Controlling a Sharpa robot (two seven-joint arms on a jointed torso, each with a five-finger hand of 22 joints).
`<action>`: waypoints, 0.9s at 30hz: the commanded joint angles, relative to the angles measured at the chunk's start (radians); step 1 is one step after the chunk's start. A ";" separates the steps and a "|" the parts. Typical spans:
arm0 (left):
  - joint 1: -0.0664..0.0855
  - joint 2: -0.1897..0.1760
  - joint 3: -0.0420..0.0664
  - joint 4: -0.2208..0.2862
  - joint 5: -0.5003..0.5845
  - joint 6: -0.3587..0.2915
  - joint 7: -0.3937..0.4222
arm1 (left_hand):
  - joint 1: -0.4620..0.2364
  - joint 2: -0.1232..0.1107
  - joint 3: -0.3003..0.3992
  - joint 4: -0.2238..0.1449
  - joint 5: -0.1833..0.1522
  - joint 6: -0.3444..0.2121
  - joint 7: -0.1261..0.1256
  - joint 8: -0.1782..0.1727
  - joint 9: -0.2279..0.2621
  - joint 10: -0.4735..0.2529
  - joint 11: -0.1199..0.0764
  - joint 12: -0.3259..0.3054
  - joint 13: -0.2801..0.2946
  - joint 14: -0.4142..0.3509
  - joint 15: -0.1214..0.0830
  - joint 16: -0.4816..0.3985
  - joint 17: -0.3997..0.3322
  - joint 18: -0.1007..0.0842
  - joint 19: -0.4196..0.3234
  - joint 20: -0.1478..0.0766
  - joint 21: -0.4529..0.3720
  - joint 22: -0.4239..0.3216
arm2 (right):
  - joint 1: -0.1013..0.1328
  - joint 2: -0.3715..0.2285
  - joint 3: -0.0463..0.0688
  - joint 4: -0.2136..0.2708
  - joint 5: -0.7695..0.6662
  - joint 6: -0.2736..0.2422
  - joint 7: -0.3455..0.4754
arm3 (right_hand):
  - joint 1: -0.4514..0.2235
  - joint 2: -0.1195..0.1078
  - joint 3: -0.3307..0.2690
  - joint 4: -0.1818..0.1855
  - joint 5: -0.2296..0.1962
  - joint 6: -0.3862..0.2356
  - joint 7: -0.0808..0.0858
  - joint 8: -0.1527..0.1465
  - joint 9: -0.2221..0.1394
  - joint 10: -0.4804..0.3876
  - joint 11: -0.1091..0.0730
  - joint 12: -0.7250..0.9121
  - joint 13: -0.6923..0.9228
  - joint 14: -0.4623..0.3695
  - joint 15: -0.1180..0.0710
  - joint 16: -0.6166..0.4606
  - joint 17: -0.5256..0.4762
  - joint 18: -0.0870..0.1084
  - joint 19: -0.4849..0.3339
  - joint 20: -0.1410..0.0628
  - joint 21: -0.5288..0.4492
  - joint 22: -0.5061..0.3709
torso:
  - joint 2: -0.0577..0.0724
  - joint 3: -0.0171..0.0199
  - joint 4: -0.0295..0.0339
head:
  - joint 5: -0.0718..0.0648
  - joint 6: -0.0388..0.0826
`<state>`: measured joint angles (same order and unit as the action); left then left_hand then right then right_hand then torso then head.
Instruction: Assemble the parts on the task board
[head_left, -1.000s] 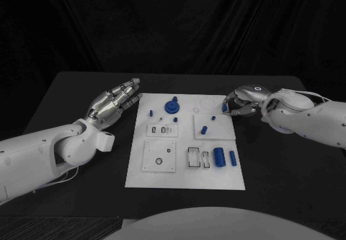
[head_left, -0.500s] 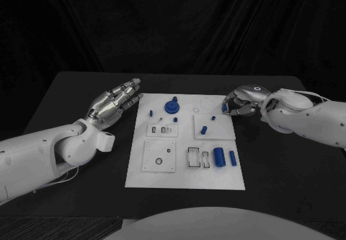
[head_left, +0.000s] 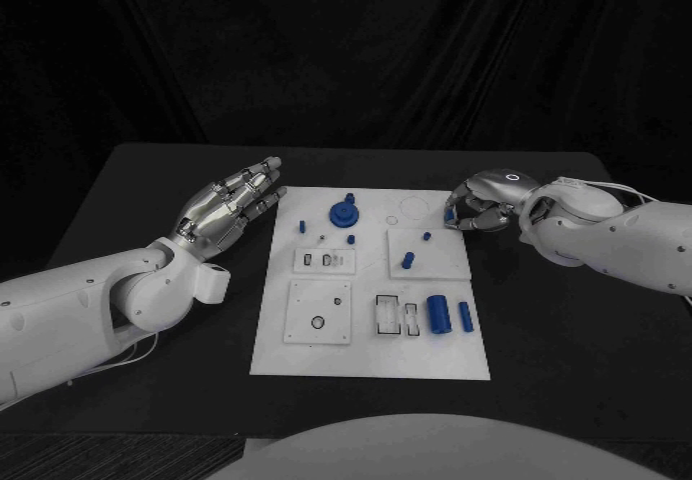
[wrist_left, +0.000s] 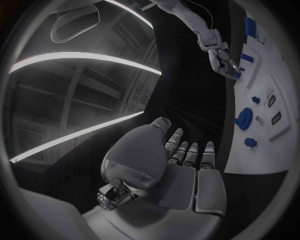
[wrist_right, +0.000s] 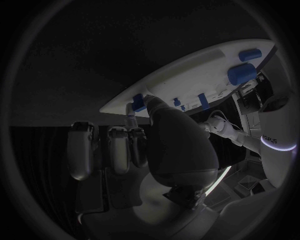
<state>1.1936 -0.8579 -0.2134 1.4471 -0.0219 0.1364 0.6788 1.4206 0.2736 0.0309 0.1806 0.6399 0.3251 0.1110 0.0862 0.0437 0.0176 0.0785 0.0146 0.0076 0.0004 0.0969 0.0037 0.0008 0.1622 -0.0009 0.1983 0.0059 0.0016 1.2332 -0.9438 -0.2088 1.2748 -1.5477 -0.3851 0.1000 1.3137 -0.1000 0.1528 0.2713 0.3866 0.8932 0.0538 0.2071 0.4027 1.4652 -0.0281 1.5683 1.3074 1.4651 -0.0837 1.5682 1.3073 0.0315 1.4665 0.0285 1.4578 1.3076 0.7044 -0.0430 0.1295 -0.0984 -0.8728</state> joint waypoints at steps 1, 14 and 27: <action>-0.002 0.002 0.001 0.001 0.000 0.015 0.017 | -0.003 -0.002 0.005 -0.001 0.002 0.003 0.000 0.003 0.001 -0.001 0.005 0.004 0.001 0.000 0.004 -0.004 -0.001 0.014 0.001 0.009 -0.006 -0.002 | -0.003 0.001 0.000 -0.001 -0.006 -0.003 -0.018 | 0.004 0.016 0.000 -0.010 0.004 0.012 -0.002 0.011 0.017 0.106 -0.005 0.003 0.263 0.106 -0.002 0.003 0.263 0.000 0.041 0.000 -0.008 0.222 | 0.000 0.0001 0.0003 | 0.000 0.000; -0.002 -0.002 0.001 0.003 0.000 0.016 0.013 | -0.004 -0.002 0.007 -0.001 0.002 0.003 0.000 0.003 0.001 -0.001 0.005 0.004 0.001 0.000 0.004 -0.004 -0.001 0.014 0.001 0.009 -0.006 -0.002 | -0.003 0.003 0.000 0.007 0.014 -0.064 -0.005 | 0.051 0.056 0.030 -0.059 0.058 0.024 -0.007 0.051 0.104 0.106 -0.010 0.003 0.263 0.106 -0.008 0.003 0.263 0.002 0.036 -0.007 -0.020 0.219 | -0.001 0.0000 0.0001 | 0.004 0.000; -0.002 -0.005 0.001 0.004 0.000 0.013 0.013 | -0.005 -0.002 0.008 -0.002 0.002 0.004 0.000 0.004 0.001 0.000 0.005 0.004 0.002 0.000 0.005 -0.004 -0.001 0.014 0.001 0.009 -0.006 -0.002 | 0.054 -0.007 0.001 0.167 0.016 -0.163 -0.007 | 0.054 0.047 0.028 -0.068 0.068 0.029 0.000 0.058 0.121 0.106 -0.006 0.003 0.263 0.106 -0.006 0.003 0.263 0.002 0.036 -0.006 -0.020 0.219 | 0.000 -0.0007 -0.0015 | 0.015 0.000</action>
<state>1.1929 -0.8655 -0.2134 1.4490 -0.0220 0.1398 0.6777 1.4206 0.2736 0.0337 0.1778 0.6399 0.3251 0.1110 0.0862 0.0436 0.0176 0.0785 0.0146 0.0079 0.0004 0.0968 0.0037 0.0013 0.1622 -0.0009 0.1983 0.0059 0.0017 1.2851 -0.9505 -0.2072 1.4306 -1.5336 -0.4926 0.1013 1.3611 -0.0526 0.1808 0.2108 0.4522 0.9137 0.0527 0.2618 0.4865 1.4690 -0.0320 1.5683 1.3073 1.4651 -0.0837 1.5682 1.3073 0.0314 1.4665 0.0285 1.4404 1.3074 0.7039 -0.0432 0.1289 -0.0844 -0.8728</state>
